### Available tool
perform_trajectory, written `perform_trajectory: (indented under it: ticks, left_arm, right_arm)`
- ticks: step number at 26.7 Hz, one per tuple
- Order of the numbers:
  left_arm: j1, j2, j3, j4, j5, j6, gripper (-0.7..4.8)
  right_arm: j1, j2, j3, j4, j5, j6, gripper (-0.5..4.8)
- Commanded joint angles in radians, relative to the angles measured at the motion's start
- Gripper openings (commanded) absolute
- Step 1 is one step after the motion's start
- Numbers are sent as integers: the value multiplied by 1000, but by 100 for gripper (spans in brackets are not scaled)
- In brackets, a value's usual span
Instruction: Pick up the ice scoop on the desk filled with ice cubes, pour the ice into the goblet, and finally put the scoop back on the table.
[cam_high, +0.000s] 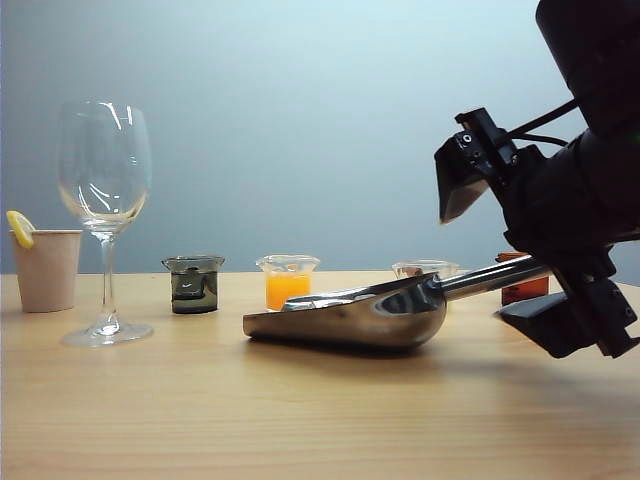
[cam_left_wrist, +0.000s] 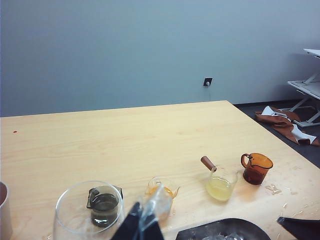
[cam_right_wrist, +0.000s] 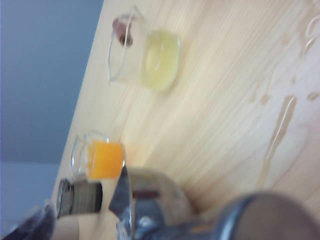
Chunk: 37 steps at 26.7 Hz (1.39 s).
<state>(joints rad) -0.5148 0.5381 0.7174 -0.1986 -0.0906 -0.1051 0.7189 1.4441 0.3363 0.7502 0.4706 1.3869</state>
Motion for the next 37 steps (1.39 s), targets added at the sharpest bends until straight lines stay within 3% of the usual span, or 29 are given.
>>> perform_trajectory:
  ticks: [1, 8, 14, 16, 19, 23, 30, 37]
  left_arm:
    - [0, -2, 5, 11, -2, 4, -5]
    - [0, -2, 5, 11, -3, 4, -5]
    - [0, -2, 5, 11, -2, 4, -5]
    - [0, -2, 5, 11, -2, 4, -5]
    - [0, -2, 5, 11, -2, 4, -5]
    - [0, -2, 5, 11, -2, 4, -5]
    - [0, -2, 5, 11, -3, 4, -5]
    - [0, -2, 5, 11, -2, 4, -5]
  right_arm:
    - [-2, -3, 1, 16, 48, 24, 464]
    - [-2, 4, 1, 20, 55, 35, 463]
    - [-2, 103, 2, 157, 51, 83, 458]
    - [-3, 116, 2, 168, 51, 83, 420]
    - [-3, 116, 2, 168, 52, 82, 409]
    - [-3, 116, 2, 167, 52, 82, 329]
    - [-3, 116, 2, 161, 52, 79, 321]
    - [-3, 117, 2, 159, 52, 79, 198]
